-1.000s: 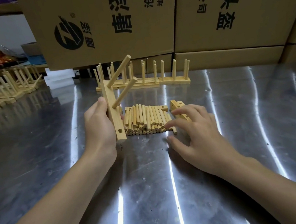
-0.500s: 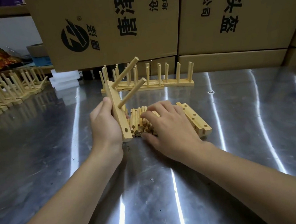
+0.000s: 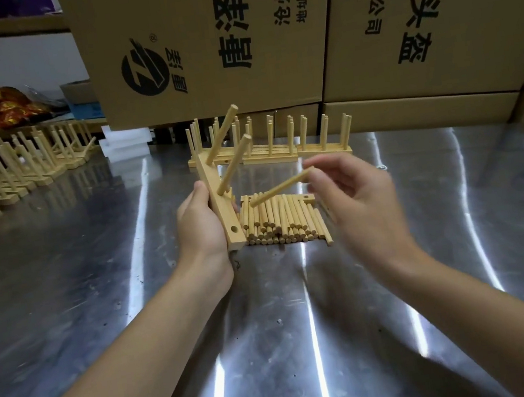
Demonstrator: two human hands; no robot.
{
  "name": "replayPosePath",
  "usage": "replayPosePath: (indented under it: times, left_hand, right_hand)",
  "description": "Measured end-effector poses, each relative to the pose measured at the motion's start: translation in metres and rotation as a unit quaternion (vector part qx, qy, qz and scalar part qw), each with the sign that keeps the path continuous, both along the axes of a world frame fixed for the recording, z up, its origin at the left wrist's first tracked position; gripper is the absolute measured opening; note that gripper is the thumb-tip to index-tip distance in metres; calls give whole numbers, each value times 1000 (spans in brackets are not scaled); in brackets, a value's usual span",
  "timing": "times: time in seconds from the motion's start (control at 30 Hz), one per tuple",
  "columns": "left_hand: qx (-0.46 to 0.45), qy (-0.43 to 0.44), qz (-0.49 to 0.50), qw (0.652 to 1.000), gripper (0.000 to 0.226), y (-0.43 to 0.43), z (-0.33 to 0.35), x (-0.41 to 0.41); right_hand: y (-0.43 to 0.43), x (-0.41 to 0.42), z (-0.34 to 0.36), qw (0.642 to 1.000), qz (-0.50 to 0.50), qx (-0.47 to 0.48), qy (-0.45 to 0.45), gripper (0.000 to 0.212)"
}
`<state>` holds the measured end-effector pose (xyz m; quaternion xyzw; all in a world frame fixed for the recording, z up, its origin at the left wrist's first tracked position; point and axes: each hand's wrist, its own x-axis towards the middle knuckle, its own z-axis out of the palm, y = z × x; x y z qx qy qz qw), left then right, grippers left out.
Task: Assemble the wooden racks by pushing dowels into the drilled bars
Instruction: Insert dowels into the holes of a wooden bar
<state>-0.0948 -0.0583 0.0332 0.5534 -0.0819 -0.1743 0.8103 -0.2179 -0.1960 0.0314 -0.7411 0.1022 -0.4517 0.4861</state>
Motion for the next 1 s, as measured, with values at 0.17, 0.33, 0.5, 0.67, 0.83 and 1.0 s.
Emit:
replayPosePath:
  times: [0.17,0.33,0.5,0.67,0.83,1.0]
  left_hand:
    - [-20,44,-67,997,45,-8,-3,-13]
    - [-16,30,-97,995,38,-10,-3,-21]
    - [24,-9,-75,997,44,-12,-7,-20]
    - [25,-32,-41,998,40,-13,-10,-21]
    - [36,-74,-23,996,41,-13,-13,-21]
    - [41,-78,-7,996,42,-13,-14,-22]
  right_hand:
    - [1,-37,-6,989,88,119,-15,18]
    - [7,-47,-17,992,99,72,-17,21]
    - [6,-51,-23,996,89,6,-26,24]
    - [3,-53,-22,996,74,-41,-8,18]
    - [-2,-56,-19,989,24,-142,40,13]
    - [-5,-58,-19,989,54,-124,66,8]
